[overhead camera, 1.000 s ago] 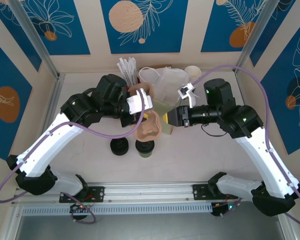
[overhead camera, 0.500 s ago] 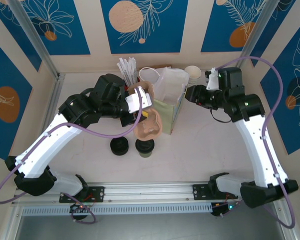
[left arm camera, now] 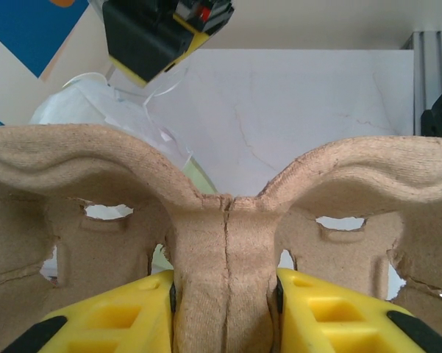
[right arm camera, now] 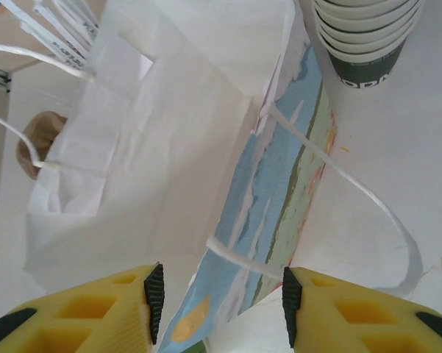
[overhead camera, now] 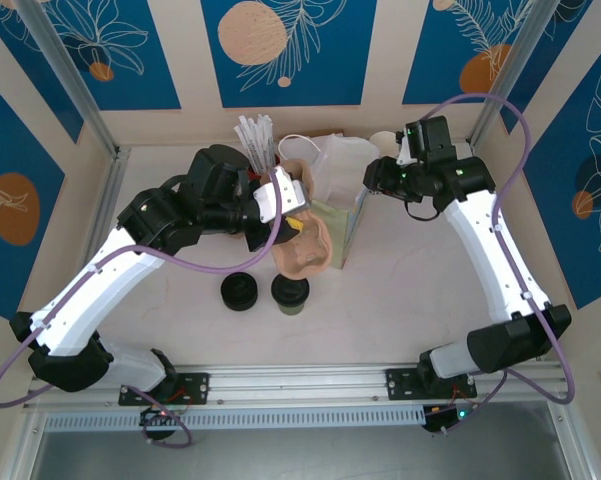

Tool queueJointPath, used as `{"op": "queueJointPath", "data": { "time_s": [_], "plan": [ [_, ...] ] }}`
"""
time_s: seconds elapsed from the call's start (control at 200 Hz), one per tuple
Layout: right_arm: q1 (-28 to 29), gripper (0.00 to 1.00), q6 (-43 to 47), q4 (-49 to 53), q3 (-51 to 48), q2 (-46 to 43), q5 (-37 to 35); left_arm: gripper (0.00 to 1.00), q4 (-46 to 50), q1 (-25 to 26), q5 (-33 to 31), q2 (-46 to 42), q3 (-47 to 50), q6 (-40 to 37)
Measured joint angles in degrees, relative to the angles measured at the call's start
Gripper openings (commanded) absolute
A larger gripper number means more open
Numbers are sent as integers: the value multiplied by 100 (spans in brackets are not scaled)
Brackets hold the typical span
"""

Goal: Pack the takeout coffee

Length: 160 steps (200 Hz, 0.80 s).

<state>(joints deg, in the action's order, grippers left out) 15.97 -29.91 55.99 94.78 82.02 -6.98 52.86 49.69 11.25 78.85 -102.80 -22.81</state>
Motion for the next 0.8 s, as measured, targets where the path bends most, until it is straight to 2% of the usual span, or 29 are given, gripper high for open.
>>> {"op": "queueJointPath", "data": {
  "time_s": [0.31, 0.49, 0.6, 0.8],
  "plan": [
    [0, 49, -26, -166, -2, 382, -2, 33, -142, 0, 249, 74, 0, 160],
    [0, 43, -48, -251, -2, 632, 52, 33, -315, 0, 385, 85, 0, 269],
    [0, 35, -61, -271, -2, 769, 87, 33, -442, 0, 485, 90, 0, 348],
    [0, 9, -13, -282, -2, 791, 160, 33, -702, 0, 664, 153, 0, 514]
  ]
}}
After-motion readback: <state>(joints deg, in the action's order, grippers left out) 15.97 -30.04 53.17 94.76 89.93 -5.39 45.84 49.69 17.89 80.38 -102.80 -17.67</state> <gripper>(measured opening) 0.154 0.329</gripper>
